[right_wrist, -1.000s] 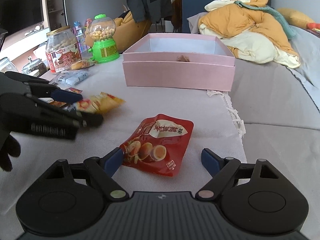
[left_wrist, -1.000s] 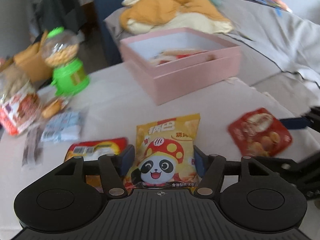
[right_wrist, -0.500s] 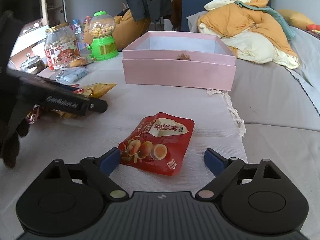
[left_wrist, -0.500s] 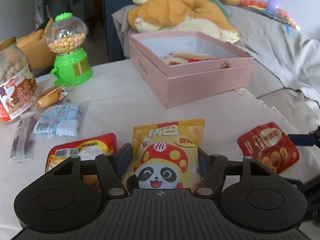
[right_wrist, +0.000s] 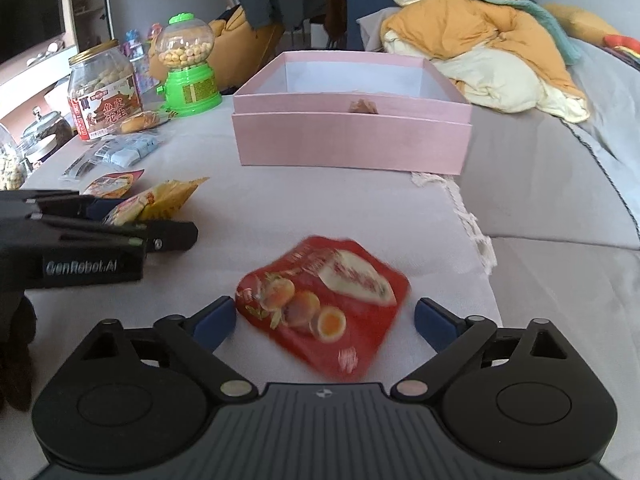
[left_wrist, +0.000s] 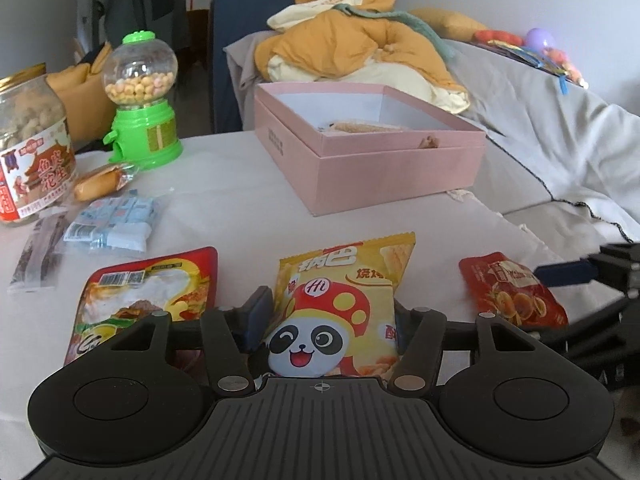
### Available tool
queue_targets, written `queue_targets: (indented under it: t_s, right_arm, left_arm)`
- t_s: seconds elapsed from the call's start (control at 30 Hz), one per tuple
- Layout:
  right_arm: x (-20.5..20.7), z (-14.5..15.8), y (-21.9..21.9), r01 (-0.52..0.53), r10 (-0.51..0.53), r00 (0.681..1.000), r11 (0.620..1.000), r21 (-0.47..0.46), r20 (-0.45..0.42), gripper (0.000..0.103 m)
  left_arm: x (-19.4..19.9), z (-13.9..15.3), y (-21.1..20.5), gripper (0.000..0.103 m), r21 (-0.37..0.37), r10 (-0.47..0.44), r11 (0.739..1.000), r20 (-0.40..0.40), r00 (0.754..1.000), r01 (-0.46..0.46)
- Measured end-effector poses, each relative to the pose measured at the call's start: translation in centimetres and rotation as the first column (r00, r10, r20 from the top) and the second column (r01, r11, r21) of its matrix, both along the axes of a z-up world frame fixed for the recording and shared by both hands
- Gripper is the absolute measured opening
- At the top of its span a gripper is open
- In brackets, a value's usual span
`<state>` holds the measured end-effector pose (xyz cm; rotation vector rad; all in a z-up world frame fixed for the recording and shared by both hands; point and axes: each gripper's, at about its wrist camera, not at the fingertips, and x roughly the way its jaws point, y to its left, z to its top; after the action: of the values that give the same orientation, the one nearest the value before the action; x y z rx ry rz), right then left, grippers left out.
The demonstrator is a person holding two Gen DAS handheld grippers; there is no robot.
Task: Organize snacks
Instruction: 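Grasp the red egg-roll bag with the right tool while the left tool holds the panda bag, then carry both bags over the pink box and open both tools to drop them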
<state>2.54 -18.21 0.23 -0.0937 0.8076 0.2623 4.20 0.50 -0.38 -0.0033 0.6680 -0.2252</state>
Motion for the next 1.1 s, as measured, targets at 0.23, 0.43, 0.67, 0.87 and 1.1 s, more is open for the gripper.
queue_targets:
  t_s: [0.23, 0.43, 0.67, 0.87, 1.1]
  right_arm:
    - [1.1, 0.4, -0.5, 0.027, -0.027, 0.999, 1.000, -0.003, -0.018, 0.083]
    - [3.1, 1.1, -1.3, 0.088, -0.087, 0.996, 0.996, 0.019, -0.037, 0.073]
    - [1.6, 3.8, -1.6, 0.048, -0.050, 0.998, 0.997, 0.063, 0.023, 0.072]
    - [0.2, 4.5, -1.1, 0.018, -0.019, 0.998, 0.999, 0.027, 0.056, 0.072]
    - [-1.2, 4.7, -1.9, -0.003, 0.001, 0.995, 1.000, 0.018, 0.100, 0.072]
  left_arm:
    - [-0.1, -0.1, -0.6, 0.062, 0.040, -0.001, 0.999, 0.006, 1.000, 0.001]
    - [-0.2, -0.1, -0.6, 0.062, 0.034, -0.001, 0.999, 0.007, 1.000, 0.001]
    - [-0.3, -0.2, -0.3, 0.062, 0.027, -0.004, 1.000, 0.009, 1.000, 0.004]
    - [-0.4, -0.1, -0.3, 0.059, 0.041, -0.005, 0.999, 0.015, 1.000, 0.005]
    - [-0.1, 2.5, 0.5, 0.037, -0.004, 0.040, 0.999, 0.025, 0.999, -0.040]
